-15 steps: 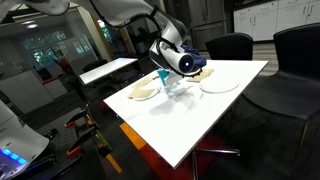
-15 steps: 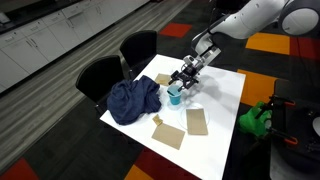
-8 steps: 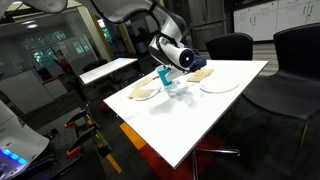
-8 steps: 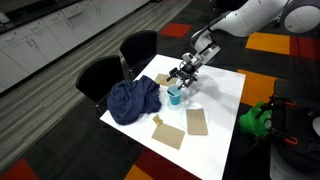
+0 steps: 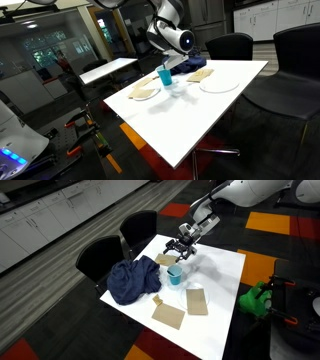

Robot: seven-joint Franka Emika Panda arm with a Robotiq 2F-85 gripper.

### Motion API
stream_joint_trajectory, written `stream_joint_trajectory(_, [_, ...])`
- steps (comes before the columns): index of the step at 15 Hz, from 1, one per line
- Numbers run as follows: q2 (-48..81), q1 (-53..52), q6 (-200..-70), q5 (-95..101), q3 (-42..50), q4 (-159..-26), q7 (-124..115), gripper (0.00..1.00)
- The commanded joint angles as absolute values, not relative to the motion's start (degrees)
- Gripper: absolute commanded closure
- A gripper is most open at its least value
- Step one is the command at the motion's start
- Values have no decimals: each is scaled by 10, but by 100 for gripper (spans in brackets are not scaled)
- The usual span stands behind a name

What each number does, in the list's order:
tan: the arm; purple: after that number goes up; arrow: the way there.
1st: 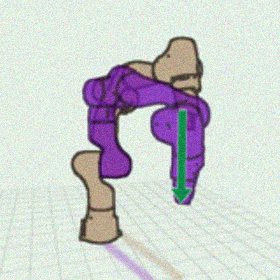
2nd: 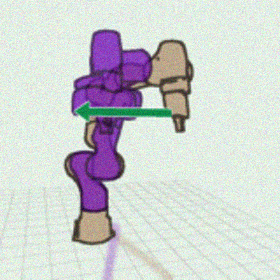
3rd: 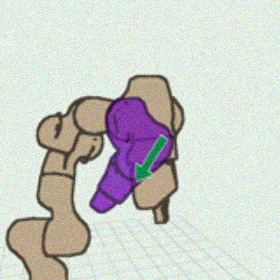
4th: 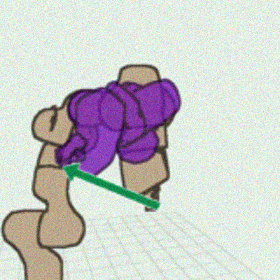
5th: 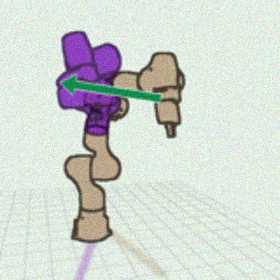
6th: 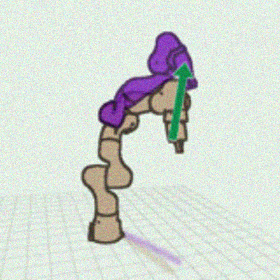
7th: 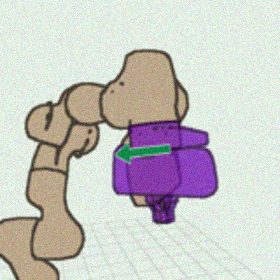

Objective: Pick up the pen from the table and put it in the light blue cup.

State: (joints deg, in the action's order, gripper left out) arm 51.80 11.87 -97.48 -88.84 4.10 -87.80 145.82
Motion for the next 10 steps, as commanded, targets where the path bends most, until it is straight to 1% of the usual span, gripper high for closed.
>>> stream_joint_trajectory(1, [462, 115, -962, -872, 43, -915, 1421, 0])
stream_joint_trajectory(10, [377, 109, -959, -864, 47, -974, 1366, 0])
